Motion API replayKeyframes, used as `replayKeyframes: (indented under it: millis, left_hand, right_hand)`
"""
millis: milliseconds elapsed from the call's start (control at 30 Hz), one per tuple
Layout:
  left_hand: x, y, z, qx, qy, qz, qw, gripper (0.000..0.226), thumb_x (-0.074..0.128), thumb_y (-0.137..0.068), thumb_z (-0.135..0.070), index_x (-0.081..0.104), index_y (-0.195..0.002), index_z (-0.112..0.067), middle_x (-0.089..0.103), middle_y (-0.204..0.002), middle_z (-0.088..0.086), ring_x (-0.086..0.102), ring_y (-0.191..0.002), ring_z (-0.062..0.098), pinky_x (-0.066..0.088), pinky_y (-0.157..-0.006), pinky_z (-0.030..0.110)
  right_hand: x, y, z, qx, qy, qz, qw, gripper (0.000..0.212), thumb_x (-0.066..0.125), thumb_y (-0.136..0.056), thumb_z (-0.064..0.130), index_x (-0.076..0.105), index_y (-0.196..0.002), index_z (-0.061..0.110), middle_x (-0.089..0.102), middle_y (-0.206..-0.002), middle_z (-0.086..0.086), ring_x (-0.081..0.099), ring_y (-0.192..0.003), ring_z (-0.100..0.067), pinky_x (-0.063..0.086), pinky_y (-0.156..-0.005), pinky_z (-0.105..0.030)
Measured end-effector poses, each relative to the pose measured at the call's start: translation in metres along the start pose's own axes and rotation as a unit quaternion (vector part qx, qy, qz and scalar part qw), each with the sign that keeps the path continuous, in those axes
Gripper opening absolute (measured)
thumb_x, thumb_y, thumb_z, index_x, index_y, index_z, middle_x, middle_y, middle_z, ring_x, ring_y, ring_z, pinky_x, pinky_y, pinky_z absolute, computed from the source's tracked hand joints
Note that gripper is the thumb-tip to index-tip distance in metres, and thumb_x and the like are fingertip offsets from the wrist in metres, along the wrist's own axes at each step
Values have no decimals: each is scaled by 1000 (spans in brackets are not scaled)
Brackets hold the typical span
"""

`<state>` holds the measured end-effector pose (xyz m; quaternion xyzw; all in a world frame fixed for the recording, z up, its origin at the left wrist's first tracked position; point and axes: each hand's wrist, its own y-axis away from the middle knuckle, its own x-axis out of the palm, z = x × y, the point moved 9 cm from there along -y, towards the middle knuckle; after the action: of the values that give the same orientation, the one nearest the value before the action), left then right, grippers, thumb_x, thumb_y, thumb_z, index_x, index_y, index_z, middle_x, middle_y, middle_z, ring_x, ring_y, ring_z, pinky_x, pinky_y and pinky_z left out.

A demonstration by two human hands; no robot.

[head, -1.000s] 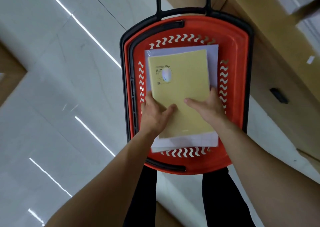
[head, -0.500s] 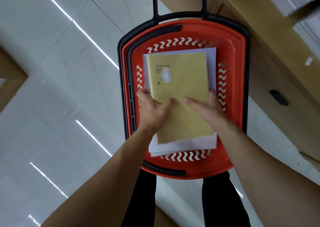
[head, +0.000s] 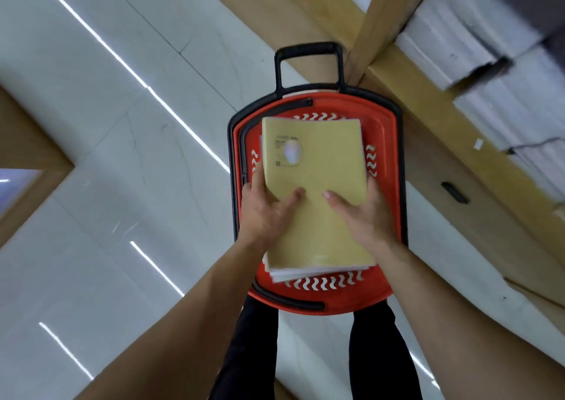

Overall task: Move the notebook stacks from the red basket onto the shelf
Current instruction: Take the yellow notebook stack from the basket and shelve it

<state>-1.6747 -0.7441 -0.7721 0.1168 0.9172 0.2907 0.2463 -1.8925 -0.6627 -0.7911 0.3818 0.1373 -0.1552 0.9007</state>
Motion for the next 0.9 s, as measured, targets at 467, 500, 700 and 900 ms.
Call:
replayKeyframes:
  millis: [467,500,700,900]
  left_hand:
    - [-52,115,-226,128,16,47,991,83,76,-69,-72,39,-140,-52,63,-126,-2,65,-112,25,59,-86,48]
    - [-51,120,-243,140,13,50,989,83,76,-68,-73,40,-139,-52,64,-125,-3,65,-111,25,59,-85,49]
    - [-37,151,-339,205,-3,77,976,84,75,-63,-78,43,-135,-52,64,-122,1,66,-108,23,59,-86,48]
    - [-43,180,-393,233,-7,96,968,61,81,-74,-48,54,-128,-38,72,-112,-10,72,-95,8,62,-77,36]
  right_hand:
    - [-155,139,181,-70,10,-95,993,87,76,-58,80,58,-130,35,70,-114,7,68,-104,-12,58,-90,-42]
    - [-168,146,191,-78,11,-107,991,89,74,-57,84,58,-130,35,70,-114,7,68,-104,-12,58,-90,-42]
    - [-245,185,232,-94,-3,-180,979,87,72,-58,81,56,-129,33,69,-113,4,67,-103,-15,56,-90,-42]
    - [-274,211,257,-99,-23,-201,974,84,71,-58,81,58,-126,36,68,-112,5,66,-101,-14,57,-87,-41]
